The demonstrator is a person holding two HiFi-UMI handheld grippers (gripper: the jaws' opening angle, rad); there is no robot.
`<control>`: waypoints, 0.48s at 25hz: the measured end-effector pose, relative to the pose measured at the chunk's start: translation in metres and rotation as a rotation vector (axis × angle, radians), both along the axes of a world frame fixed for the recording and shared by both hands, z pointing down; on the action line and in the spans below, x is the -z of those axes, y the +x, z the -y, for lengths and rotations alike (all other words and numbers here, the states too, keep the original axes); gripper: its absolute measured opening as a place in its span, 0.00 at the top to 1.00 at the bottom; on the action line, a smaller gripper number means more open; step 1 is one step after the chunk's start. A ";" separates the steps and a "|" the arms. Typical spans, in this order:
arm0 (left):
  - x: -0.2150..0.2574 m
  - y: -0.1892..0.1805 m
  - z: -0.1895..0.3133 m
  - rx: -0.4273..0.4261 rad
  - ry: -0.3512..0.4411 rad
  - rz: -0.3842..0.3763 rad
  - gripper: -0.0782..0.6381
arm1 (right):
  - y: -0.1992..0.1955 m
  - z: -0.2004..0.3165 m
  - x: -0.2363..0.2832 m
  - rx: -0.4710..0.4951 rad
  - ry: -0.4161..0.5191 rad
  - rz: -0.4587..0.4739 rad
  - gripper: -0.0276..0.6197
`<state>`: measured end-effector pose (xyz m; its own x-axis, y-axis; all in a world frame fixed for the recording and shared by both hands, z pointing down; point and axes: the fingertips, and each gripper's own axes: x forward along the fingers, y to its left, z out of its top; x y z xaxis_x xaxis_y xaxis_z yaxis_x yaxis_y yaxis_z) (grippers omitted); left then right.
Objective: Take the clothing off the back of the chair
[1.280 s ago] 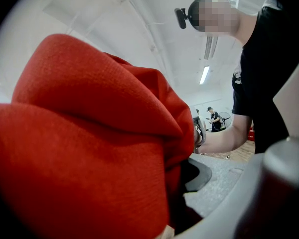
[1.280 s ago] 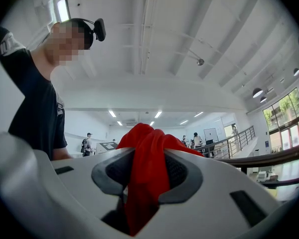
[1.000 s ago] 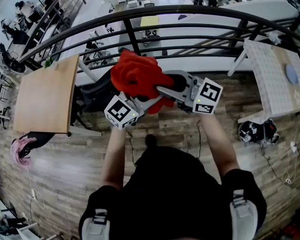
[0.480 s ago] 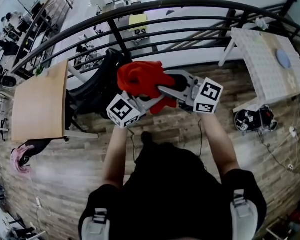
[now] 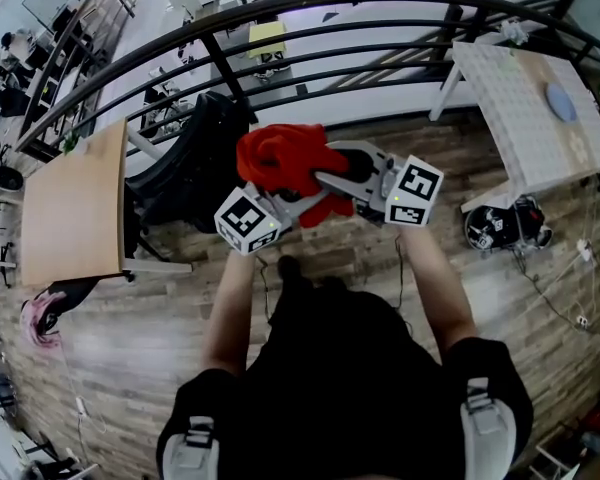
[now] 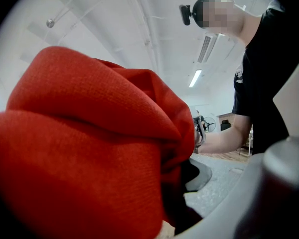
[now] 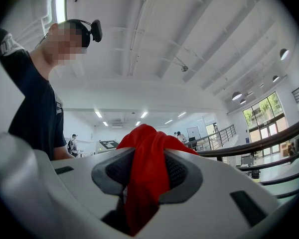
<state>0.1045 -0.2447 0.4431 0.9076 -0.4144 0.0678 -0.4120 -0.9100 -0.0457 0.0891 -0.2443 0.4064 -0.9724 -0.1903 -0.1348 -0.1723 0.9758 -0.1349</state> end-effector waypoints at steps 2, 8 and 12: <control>-0.003 0.002 -0.003 0.003 -0.008 0.000 0.54 | 0.002 -0.003 -0.003 0.001 -0.002 -0.004 0.74; -0.013 0.006 -0.010 0.017 -0.018 0.005 0.54 | 0.006 -0.010 -0.012 0.015 0.001 -0.009 0.75; -0.020 0.005 -0.014 0.028 -0.025 0.012 0.54 | 0.005 -0.015 -0.019 0.025 0.000 -0.009 0.75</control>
<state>0.1099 -0.2309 0.4634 0.8946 -0.4380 0.0890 -0.4374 -0.8989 -0.0277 0.0942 -0.2298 0.4259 -0.9781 -0.1657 -0.1261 -0.1488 0.9799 -0.1333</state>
